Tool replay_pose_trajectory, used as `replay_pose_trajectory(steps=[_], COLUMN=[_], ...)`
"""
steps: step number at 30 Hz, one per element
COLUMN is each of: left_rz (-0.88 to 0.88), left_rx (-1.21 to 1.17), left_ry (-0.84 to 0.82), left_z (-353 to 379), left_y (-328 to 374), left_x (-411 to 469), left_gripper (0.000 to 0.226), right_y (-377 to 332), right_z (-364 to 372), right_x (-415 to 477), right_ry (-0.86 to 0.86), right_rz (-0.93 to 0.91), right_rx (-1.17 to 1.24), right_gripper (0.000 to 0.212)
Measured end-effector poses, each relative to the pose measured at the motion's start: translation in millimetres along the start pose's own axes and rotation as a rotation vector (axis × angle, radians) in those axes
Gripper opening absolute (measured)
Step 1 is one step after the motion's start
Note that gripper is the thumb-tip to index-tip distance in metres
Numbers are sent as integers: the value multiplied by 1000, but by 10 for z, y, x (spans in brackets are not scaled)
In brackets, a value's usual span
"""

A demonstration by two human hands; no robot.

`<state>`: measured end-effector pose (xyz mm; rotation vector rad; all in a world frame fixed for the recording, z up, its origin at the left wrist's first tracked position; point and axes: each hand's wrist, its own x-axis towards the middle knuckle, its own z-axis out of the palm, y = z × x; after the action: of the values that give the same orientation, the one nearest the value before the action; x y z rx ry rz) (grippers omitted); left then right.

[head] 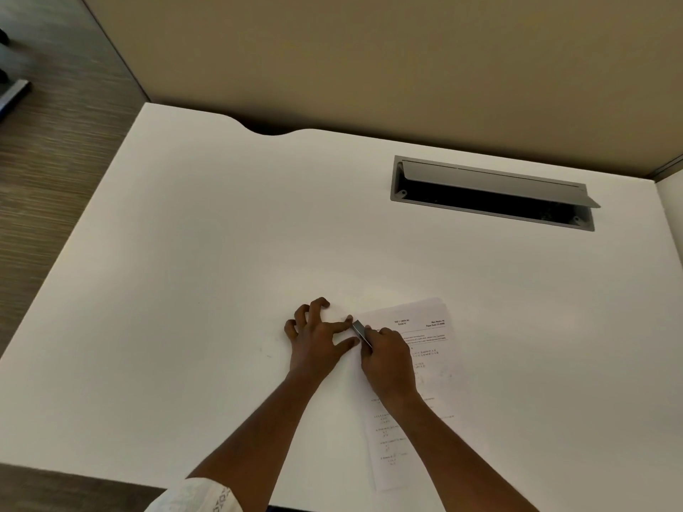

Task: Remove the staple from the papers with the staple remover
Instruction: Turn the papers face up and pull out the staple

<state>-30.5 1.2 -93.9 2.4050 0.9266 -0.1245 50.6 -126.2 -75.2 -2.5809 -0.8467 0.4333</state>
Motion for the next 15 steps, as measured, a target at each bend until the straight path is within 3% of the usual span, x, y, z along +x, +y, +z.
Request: replay_pose_trajectory(steps=[15], left_rz=[-23], left_rx=[49], left_ry=[-88], left_z=[-61], left_y=[18], left_x=[4], left_gripper=[48], right_y=[67], right_z=[19], right_x=[5], right_ry=[94], right_rz=[76], right_rx=[328], right_gripper=[3])
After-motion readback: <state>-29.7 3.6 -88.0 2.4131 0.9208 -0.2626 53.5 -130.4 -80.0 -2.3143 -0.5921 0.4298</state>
